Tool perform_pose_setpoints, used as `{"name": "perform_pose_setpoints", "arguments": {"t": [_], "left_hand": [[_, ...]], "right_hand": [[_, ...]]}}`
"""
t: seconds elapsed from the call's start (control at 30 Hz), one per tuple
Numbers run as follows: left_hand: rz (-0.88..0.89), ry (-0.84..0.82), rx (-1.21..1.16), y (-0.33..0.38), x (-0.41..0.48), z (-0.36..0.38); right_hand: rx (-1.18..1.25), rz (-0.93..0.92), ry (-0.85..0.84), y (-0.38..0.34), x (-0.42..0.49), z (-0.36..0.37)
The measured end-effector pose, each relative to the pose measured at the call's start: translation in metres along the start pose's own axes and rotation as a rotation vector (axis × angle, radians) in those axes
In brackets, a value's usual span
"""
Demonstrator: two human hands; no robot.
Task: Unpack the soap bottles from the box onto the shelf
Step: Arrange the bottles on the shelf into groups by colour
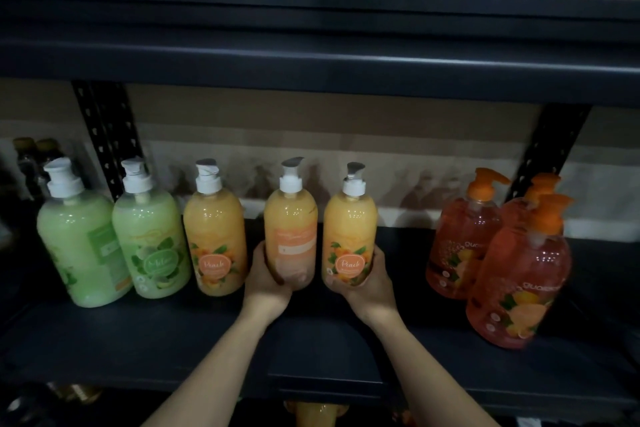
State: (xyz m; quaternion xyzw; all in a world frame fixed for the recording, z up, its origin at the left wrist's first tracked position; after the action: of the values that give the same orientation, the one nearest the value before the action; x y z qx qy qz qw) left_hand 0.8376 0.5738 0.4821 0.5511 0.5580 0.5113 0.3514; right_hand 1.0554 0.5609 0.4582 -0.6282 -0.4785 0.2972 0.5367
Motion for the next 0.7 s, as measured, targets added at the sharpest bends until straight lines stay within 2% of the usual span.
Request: {"name": "perform_pose_setpoints", "arguments": {"t": [0.37,0.7], "left_hand": [[-0.041,-0.015,-0.026,-0.009,0.009,0.006],[-0.136,-0.371,-0.001,-0.01,0.027,0.014]], "right_hand": [[-0.003,-0.001,-0.004,-0.003,-0.002,0.0],[-0.011,0.0,-0.024,-0.005,-0.005,0.001]]}}
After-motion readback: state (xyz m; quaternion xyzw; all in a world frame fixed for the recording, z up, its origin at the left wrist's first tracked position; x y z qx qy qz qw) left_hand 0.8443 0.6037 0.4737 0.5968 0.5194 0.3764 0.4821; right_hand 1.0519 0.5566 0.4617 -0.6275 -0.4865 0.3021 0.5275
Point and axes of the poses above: each hand's wrist, its own x-axis towards the middle knuckle, its own z-axis out of the palm, y = z × x, the point moved 10 cm from there along x, towards the middle knuckle, and after that the axes turned 4 degrees about y, right-handed, at the moved point
